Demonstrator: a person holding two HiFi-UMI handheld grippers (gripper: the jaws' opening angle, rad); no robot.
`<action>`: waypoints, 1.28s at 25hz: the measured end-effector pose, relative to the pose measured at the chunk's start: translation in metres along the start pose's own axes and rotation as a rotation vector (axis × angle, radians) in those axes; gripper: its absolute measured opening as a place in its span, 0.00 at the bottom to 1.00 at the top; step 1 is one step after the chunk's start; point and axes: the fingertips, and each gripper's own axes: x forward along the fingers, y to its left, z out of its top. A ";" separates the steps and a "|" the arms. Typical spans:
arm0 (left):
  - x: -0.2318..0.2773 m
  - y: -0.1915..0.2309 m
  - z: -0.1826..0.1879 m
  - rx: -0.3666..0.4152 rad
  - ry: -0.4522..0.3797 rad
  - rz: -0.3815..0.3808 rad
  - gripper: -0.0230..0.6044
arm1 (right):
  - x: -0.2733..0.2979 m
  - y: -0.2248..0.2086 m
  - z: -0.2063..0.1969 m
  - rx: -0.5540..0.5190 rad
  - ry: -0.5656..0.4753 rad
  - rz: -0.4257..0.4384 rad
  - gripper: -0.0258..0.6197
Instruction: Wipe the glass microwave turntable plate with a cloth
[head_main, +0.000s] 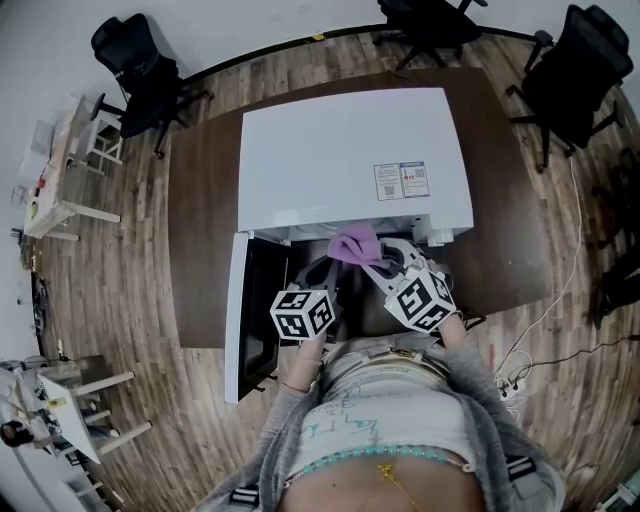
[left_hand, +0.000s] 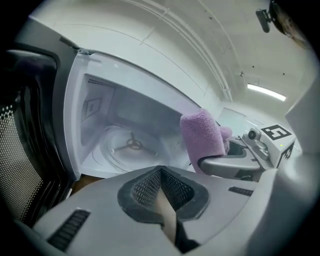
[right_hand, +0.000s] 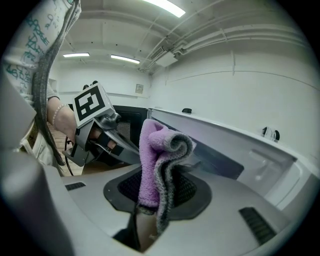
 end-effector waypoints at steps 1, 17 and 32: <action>-0.001 -0.003 0.000 0.006 0.002 -0.008 0.05 | 0.000 0.000 0.001 0.001 -0.004 -0.007 0.23; -0.040 -0.035 0.045 0.063 -0.057 -0.124 0.05 | -0.010 0.000 0.051 0.028 -0.104 -0.075 0.23; -0.065 -0.059 0.104 0.139 -0.169 -0.272 0.05 | -0.042 -0.026 0.100 0.149 -0.278 -0.159 0.23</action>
